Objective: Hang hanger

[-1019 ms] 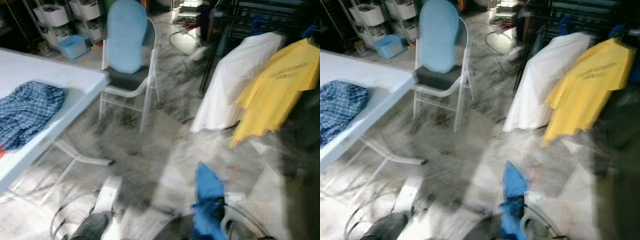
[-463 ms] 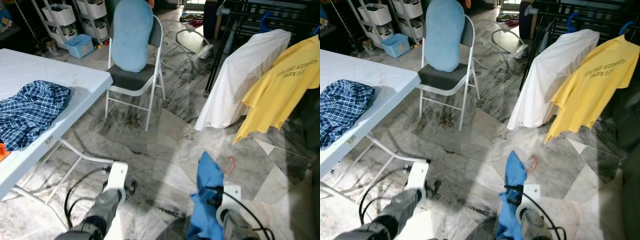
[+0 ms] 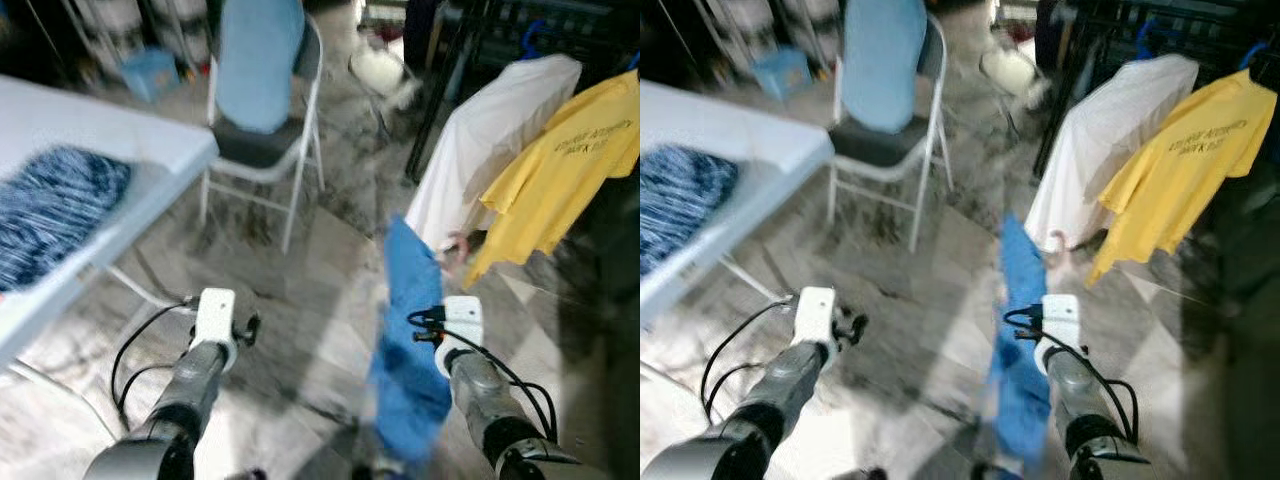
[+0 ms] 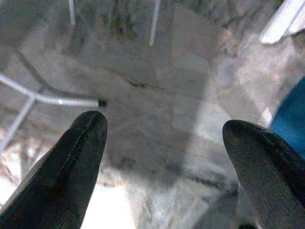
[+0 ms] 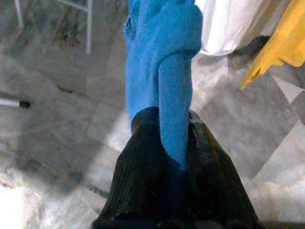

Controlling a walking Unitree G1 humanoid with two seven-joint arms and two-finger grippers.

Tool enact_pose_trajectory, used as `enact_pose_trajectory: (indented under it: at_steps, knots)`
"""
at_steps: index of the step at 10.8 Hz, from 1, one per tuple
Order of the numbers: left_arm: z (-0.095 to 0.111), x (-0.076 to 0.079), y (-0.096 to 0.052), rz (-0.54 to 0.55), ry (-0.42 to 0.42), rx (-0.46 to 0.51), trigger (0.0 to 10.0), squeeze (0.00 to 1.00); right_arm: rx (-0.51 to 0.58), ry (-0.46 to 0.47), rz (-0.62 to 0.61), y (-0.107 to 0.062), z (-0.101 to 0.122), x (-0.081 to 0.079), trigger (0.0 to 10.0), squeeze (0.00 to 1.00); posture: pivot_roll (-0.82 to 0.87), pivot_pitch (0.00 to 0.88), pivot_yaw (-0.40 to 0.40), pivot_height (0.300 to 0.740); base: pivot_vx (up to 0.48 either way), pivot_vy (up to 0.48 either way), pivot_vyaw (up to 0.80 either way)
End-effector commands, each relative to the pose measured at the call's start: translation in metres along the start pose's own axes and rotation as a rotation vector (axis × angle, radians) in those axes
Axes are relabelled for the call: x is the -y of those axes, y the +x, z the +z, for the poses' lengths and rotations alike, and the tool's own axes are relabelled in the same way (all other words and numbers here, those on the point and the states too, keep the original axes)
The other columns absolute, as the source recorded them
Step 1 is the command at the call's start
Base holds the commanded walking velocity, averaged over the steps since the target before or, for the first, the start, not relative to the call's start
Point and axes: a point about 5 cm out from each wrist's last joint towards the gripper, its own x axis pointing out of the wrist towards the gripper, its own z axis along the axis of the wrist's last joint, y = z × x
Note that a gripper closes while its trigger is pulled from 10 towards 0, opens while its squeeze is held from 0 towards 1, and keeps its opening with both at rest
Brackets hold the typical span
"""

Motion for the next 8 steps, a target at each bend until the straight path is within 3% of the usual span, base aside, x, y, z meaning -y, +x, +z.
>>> enact_pose_trajectory:
  at_steps: [1,2,3,4,5,6,8]
  knots:
    - [-0.011,-0.006,-0.004,0.011,-0.008,-0.021,10.0,0.0,0.002,-0.01,0.026,-0.002,-0.005,-0.005,10.0,0.0,-0.09,0.21,-0.022,0.74,0.0,0.0,0.0]
    - [-0.038,-0.009,-0.016,0.004,-0.008,-0.054,10.0,0.0,-0.019,-0.004,0.057,-0.011,-0.024,-0.017,10.0,0.0,-0.07,0.264,-0.024,0.74,0.0,0.0,0.0]
    - [-0.05,-0.006,-0.024,-0.038,0.033,-0.04,10.0,0.0,-0.013,-0.003,0.068,-0.018,-0.035,-0.025,10.0,0.0,-0.05,0.295,-0.01,0.74,0.0,0.0,0.0]
    - [-0.052,-0.001,-0.026,-0.073,0.049,-0.017,10.0,0.0,-0.004,0.004,0.074,-0.022,-0.04,-0.029,10.0,0.0,-0.04,0.302,-0.002,0.74,0.0,0.0,0.0]
    - [-0.045,0.006,-0.025,-0.11,0.042,0.027,10.0,0.0,0.003,0.022,0.048,-0.026,-0.045,-0.028,10.0,0.0,-0.04,0.313,0.013,0.74,0.0,0.0,0.0]
    - [-0.031,0.015,-0.027,-0.183,0.085,0.114,10.0,0.0,0.037,0.035,0.023,-0.03,-0.044,-0.024,10.0,0.0,-0.05,0.319,0.018,0.74,0.0,0.0,0.0]
    - [-0.026,0.017,-0.029,-0.213,0.108,0.147,10.0,0.0,0.054,0.042,0.014,-0.031,-0.042,-0.022,10.0,0.0,-0.05,0.319,0.019,0.74,0.0,0.0,0.0]
